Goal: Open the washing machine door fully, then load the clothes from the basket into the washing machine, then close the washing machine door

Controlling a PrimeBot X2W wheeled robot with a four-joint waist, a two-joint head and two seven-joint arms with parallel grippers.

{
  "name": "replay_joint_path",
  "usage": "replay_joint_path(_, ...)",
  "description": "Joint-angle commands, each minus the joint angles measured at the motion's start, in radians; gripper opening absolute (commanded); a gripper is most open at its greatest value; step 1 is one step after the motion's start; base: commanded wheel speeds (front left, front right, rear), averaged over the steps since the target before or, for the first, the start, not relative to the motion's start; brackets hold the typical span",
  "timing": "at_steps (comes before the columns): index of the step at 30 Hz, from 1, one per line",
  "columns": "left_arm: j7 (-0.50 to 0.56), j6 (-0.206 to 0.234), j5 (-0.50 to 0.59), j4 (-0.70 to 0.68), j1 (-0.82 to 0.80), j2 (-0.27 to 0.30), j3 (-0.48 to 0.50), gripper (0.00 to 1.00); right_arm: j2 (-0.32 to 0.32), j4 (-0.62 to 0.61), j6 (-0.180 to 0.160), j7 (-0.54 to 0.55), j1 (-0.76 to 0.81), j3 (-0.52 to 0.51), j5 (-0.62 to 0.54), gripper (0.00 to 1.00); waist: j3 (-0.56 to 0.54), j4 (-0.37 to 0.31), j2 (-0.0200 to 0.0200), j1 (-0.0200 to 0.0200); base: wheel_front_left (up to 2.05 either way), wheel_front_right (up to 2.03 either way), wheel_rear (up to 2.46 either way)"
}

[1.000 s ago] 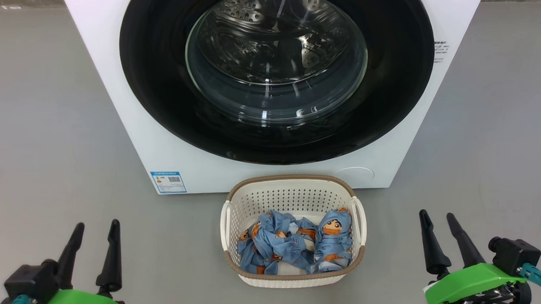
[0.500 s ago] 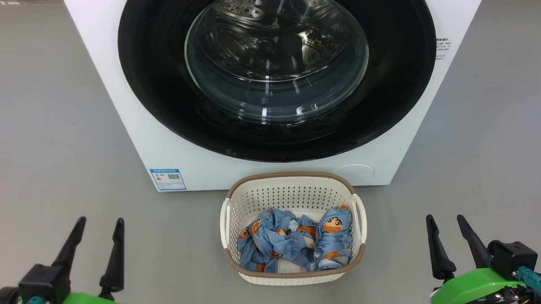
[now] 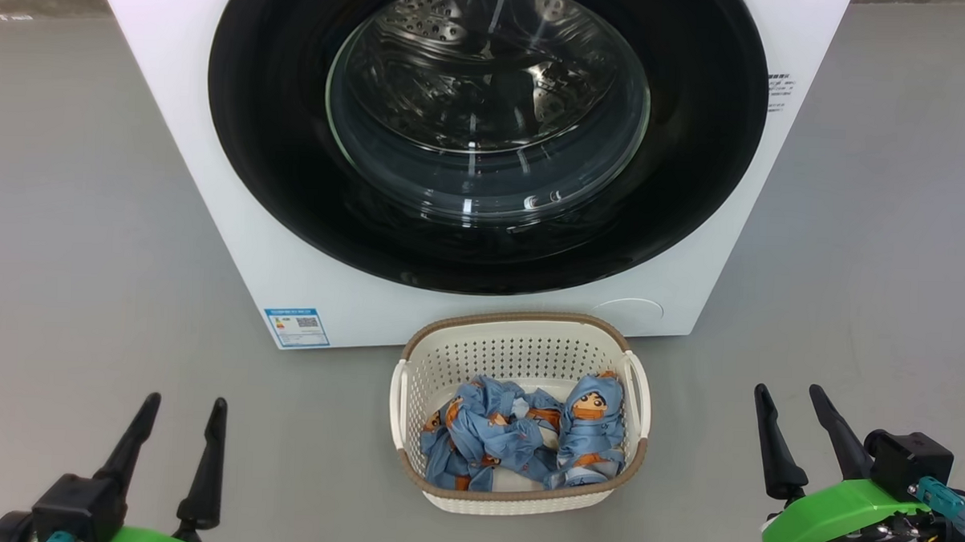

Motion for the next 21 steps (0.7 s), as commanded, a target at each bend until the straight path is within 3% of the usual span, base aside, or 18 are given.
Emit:
replay_joint_path(1,-0.006,-0.001,0.008,-0.018,-0.033,0.016,0.040,1.00,-0.004,-0.025,0.002,-0.012,-0.009,0.021,-0.005,1.00,0.000,0.000,0.0000,0.0000,0.00,0.00,0.00)
replay_joint_path(12,-0.006,-0.001,0.046,0.025,-0.042,0.002,0.070,1.00,-0.002,-0.029,0.002,-0.012,-0.007,0.022,0.000,1.00,0.006,0.000,0.0000,0.0000,0.08,0.08,-0.15)
replay_joint_path(21,-0.006,-0.001,0.050,0.030,-0.052,-0.004,0.072,1.00,-0.003,-0.033,0.002,-0.012,-0.009,0.019,0.001,1.00,0.017,0.002,0.0000,0.0000,0.72,0.72,-1.43)
